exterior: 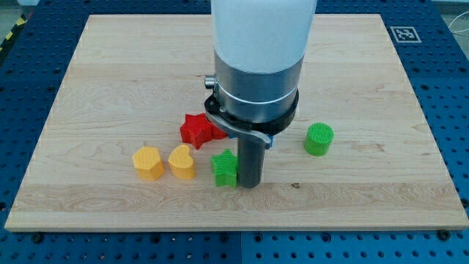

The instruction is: Push the green star closer to the yellow heart

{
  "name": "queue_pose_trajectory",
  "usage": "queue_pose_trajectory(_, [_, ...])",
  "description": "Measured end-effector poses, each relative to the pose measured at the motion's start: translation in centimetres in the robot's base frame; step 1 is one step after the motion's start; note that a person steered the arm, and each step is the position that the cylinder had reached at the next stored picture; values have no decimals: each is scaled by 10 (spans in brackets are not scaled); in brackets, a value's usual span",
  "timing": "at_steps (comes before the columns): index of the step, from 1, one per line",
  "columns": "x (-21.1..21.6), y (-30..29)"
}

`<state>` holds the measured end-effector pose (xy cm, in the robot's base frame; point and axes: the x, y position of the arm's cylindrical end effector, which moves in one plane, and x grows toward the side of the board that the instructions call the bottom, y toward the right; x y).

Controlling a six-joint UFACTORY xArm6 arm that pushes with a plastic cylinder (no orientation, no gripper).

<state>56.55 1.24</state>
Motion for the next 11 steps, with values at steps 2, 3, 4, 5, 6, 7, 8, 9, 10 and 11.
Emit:
queue_pose_trajectory(2, [-2,-11])
queue_pose_trajectory(3, [-2,-3])
queue_pose_trajectory(4, [-3,13])
queue_pose_trajectory(5, [-5,16])
queue_pose_trajectory(6, [-5,8])
queue_pose_trajectory(7, [-5,1])
queue_pose_trajectory(8, [-5,-3])
queue_pose_trajectory(9, [-5,-6])
queue_pose_trajectory(10, [-5,-10])
queue_pose_trajectory(11, [-5,-14])
